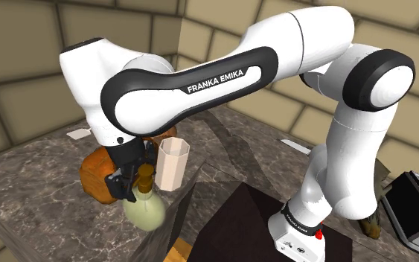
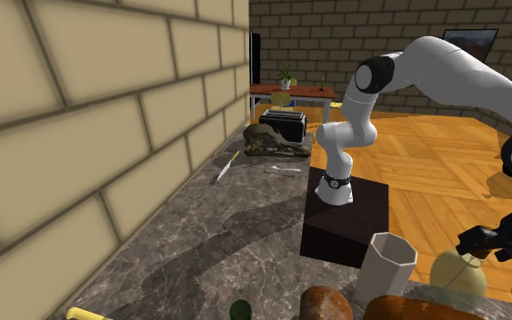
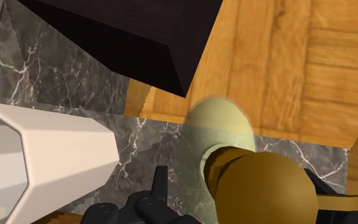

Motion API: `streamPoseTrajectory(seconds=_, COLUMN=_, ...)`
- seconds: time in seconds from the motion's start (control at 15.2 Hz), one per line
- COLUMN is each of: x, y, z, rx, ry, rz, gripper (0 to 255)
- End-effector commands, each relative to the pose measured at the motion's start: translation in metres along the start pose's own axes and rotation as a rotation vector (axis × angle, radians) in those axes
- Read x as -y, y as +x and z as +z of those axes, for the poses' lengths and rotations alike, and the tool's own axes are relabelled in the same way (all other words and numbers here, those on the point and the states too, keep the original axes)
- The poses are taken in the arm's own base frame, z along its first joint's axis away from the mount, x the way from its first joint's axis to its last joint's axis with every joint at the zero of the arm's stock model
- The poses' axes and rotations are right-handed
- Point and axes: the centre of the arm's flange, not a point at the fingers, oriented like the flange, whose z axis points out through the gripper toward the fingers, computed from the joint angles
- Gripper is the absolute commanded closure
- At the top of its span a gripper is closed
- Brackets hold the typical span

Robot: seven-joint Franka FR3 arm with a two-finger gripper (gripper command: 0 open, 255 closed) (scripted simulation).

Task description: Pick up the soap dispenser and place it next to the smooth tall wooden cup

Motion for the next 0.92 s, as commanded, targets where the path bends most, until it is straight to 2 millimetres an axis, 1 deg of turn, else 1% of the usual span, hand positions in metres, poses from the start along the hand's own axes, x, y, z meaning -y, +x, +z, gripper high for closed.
streamPoseTrajectory(seconds=0.0, x=0.000, y=0.000, z=0.000, rx=0.000, ry=0.000, rz=0.000, gripper=0)
streamPoseTrajectory(seconds=0.07, x=0.000, y=0.000, z=0.000, rx=0.000, ry=0.000, rz=0.000, gripper=0)
streamPoseTrajectory(seconds=0.26, x=0.000, y=0.000, z=-0.040, rx=0.000, ry=0.000, rz=0.000, gripper=0)
streamPoseTrajectory(seconds=0.33, x=0.000, y=0.000, z=-0.050, rx=0.000, ry=0.000, rz=0.000, gripper=0)
streamPoseTrajectory(seconds=0.86, x=0.000, y=0.000, z=-0.050, rx=0.000, ry=0.000, rz=0.000, gripper=0)
